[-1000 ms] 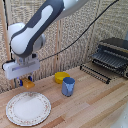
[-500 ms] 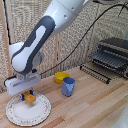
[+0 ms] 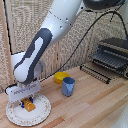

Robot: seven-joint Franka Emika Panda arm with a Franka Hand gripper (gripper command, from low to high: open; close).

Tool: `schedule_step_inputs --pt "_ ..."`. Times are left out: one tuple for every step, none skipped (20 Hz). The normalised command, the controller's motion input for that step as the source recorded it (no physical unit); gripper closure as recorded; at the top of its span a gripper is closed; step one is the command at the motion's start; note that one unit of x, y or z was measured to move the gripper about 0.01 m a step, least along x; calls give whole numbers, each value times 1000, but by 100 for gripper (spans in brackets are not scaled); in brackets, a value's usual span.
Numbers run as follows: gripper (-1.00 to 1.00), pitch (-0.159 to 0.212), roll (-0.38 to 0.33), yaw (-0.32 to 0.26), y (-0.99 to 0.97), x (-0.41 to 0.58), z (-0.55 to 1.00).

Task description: Please guide your gripper toward the loaf. Carefully hold the bread using your gripper. Position the gripper over the white dish. Gently place the bread on the white dish.

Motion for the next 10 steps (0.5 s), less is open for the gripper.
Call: schedule_step_inputs --pt "-100 -20 0 0 0 0 260" --pt "-100 0 0 0 0 0 323" --pt "-100 0 0 0 0 0 417" --pt "-100 26 0 0 11 34 466" --pt "-100 36 0 0 0 31 517" --pt "-100 52 -12 -35 43 77 546" --pt "-100 52 -14 -69 26 49 551" --pt "-100 57 0 -64 0 40 563" --pt "-100 60 0 -65 0 143 643" --pt "-100 103 14 -46 0 226 729"
